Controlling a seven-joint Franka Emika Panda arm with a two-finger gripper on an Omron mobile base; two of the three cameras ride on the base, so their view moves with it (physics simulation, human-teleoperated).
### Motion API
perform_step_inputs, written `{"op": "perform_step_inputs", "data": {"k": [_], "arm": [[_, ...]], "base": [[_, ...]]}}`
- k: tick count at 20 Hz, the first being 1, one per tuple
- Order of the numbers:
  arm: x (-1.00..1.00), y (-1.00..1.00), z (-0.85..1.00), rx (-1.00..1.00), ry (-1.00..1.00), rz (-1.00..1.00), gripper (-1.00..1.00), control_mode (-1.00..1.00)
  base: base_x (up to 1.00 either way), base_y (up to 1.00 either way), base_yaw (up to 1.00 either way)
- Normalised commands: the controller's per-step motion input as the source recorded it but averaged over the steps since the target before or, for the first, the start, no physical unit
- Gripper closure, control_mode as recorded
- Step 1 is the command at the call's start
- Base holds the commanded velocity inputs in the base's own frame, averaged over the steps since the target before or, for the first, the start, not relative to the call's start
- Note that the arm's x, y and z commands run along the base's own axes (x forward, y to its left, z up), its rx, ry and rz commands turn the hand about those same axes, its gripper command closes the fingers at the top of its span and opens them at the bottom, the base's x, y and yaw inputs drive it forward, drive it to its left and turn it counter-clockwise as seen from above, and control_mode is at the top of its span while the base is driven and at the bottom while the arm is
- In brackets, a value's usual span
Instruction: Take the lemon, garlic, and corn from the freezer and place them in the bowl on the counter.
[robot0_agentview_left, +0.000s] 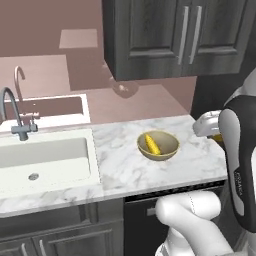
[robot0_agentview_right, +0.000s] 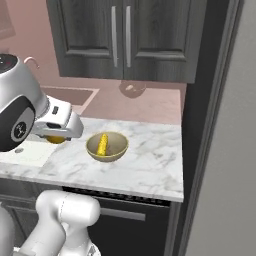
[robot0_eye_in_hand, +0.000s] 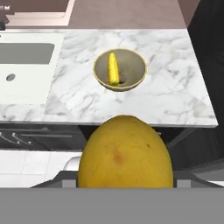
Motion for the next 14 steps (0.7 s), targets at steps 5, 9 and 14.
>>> {"op": "perform_step_inputs", "data": {"k": [5,9,14], "arm": [[0.00,0.00,0.00,0.00,0.00,0.00,1.00,1.00],[0.00,0.00,0.00,0.00,0.00,0.00,1.00,1.00],[0.00,0.00,0.00,0.00,0.00,0.00,1.00,1.00]], "base": [[0.53,-0.15,0.00],[0.47,-0.16,0.00],[0.41,-0.12,0.00]]}}
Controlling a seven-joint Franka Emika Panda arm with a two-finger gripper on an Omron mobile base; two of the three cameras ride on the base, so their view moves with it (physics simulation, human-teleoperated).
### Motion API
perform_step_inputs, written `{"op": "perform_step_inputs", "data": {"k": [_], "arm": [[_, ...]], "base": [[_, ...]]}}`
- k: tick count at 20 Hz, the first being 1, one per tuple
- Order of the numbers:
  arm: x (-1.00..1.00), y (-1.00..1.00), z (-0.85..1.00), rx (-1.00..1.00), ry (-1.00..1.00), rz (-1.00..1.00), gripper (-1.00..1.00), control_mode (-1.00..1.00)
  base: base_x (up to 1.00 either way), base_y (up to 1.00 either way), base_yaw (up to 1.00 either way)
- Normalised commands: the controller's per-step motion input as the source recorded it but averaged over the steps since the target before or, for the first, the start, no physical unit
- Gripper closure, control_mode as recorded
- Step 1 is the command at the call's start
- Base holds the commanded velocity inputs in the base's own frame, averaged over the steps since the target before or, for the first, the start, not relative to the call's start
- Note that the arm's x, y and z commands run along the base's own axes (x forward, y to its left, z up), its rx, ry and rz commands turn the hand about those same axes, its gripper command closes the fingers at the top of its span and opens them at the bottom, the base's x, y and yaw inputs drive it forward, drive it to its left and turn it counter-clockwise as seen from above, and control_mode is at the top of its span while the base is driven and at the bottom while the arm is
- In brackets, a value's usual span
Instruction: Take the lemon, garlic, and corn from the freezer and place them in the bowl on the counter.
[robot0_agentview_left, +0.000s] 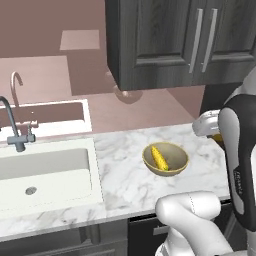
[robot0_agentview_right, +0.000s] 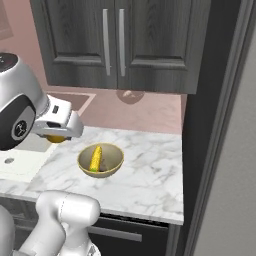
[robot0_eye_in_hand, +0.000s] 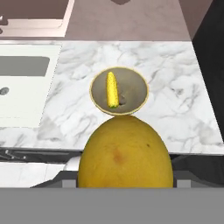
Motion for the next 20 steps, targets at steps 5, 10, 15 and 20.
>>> {"op": "perform_step_inputs", "data": {"k": [5,10,15,20], "arm": [[0.25,-0.04,-0.35,0.02,0.13,0.00,1.00,-1.00],[0.10,-0.01,-0.51,0.02,0.22,0.00,1.00,-1.00],[0.13,0.00,-0.42,0.00,0.18,0.00,1.00,-1.00],[0.18,0.00,-0.35,0.00,0.11,0.00,1.00,-1.00]], "base": [[0.00,0.00,0.00],[0.00,0.00,0.00],[0.00,0.00,0.00],[0.00,0.00,0.00]]}}
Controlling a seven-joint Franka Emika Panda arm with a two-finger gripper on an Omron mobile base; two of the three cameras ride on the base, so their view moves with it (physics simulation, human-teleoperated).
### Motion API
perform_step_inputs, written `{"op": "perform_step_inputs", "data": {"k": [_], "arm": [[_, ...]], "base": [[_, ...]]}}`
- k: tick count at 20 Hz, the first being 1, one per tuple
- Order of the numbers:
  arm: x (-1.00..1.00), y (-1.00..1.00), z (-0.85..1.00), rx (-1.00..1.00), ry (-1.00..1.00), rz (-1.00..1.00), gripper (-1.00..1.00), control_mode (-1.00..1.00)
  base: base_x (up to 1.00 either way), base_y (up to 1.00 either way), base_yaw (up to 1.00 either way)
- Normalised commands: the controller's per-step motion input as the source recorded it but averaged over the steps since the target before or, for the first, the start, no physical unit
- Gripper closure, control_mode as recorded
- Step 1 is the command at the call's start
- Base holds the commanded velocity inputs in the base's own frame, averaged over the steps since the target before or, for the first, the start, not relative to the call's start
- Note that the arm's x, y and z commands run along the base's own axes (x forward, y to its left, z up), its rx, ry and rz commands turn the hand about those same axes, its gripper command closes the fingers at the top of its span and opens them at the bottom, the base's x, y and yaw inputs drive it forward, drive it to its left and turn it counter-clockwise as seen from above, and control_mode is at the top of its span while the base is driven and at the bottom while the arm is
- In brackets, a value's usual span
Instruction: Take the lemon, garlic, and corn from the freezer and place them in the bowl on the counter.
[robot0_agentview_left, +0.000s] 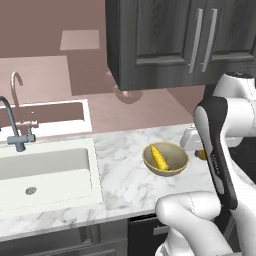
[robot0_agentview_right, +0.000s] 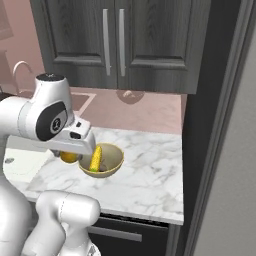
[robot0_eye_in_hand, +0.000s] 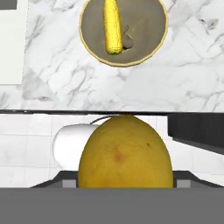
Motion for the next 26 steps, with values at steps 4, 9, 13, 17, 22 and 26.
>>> {"op": "perform_step_inputs", "data": {"k": [4,9,13,17,22,26], "arm": [[0.31,0.00,-0.23,0.00,0.13,0.00,1.00,-1.00],[0.33,0.00,-0.24,0.00,0.10,0.00,1.00,-1.00],[0.37,0.00,-0.17,0.00,0.10,0.00,1.00,-1.00],[0.38,0.02,-0.09,0.00,0.10,0.00,1.00,-1.00],[0.34,0.00,-0.19,0.00,0.08,0.00,1.00,-1.00],[0.21,0.00,-0.40,0.00,0.00,0.00,1.00,-1.00]], "base": [[0.00,0.00,0.00],[0.00,0.00,0.00],[0.00,0.00,0.00],[0.00,0.00,0.00],[0.00,0.00,0.00],[0.00,0.00,0.00]]}}
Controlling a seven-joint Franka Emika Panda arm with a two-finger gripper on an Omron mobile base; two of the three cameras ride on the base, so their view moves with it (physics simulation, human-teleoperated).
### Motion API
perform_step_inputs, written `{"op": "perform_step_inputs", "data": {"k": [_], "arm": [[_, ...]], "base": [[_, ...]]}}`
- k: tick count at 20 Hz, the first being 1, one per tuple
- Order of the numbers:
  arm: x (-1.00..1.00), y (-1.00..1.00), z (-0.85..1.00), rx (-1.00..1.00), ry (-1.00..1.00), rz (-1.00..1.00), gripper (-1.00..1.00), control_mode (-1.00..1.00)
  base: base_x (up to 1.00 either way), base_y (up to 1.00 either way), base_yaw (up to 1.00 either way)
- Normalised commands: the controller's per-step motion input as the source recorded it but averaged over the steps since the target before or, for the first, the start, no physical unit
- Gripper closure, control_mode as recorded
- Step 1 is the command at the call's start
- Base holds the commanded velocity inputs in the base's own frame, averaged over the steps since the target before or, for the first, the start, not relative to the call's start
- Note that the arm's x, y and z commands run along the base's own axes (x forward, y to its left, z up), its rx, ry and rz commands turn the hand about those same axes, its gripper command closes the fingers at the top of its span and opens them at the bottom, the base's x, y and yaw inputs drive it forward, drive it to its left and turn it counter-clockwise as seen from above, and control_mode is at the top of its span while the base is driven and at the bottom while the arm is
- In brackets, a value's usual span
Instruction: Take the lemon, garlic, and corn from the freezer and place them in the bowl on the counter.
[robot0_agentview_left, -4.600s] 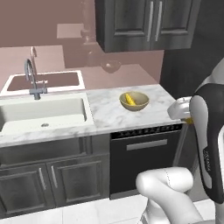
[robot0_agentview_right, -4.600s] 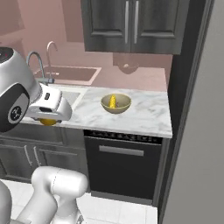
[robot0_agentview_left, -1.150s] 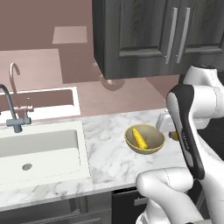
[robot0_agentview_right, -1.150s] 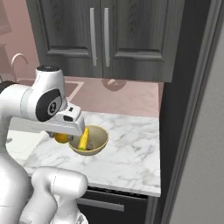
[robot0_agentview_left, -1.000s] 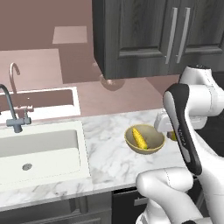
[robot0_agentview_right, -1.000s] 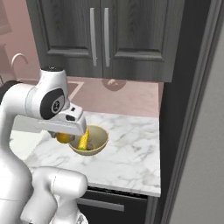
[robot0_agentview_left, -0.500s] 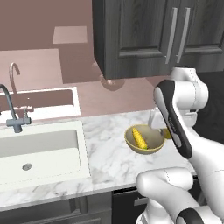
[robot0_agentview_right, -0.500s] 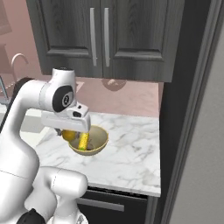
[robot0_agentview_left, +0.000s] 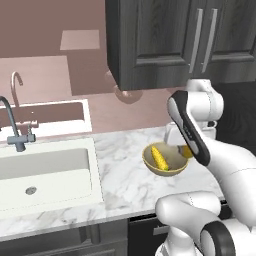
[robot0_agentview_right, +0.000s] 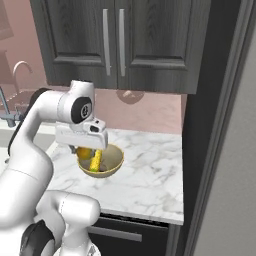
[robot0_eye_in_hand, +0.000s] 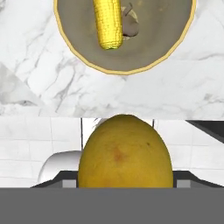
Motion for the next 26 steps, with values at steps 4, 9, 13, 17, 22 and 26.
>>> {"op": "perform_step_inputs", "data": {"k": [4,9,13,17,22,26], "arm": [[0.17,0.00,-0.47,0.00,-0.03,0.00,1.00,-1.00],[0.24,0.00,-0.21,0.00,-0.12,0.00,1.00,-1.00],[0.61,0.00,-0.04,0.00,-0.14,0.00,1.00,-1.00],[0.81,0.00,-0.29,0.00,-0.02,0.00,1.00,-1.00],[0.86,0.00,-0.41,0.00,0.00,0.00,1.00,-1.00],[0.40,-0.01,-0.44,0.00,0.00,0.00,1.00,-1.00]], "base": [[0.00,0.00,0.00],[0.00,0.00,0.00],[0.00,0.00,0.00],[0.00,0.00,0.00],[0.00,0.00,0.00],[0.00,0.00,0.00]]}}
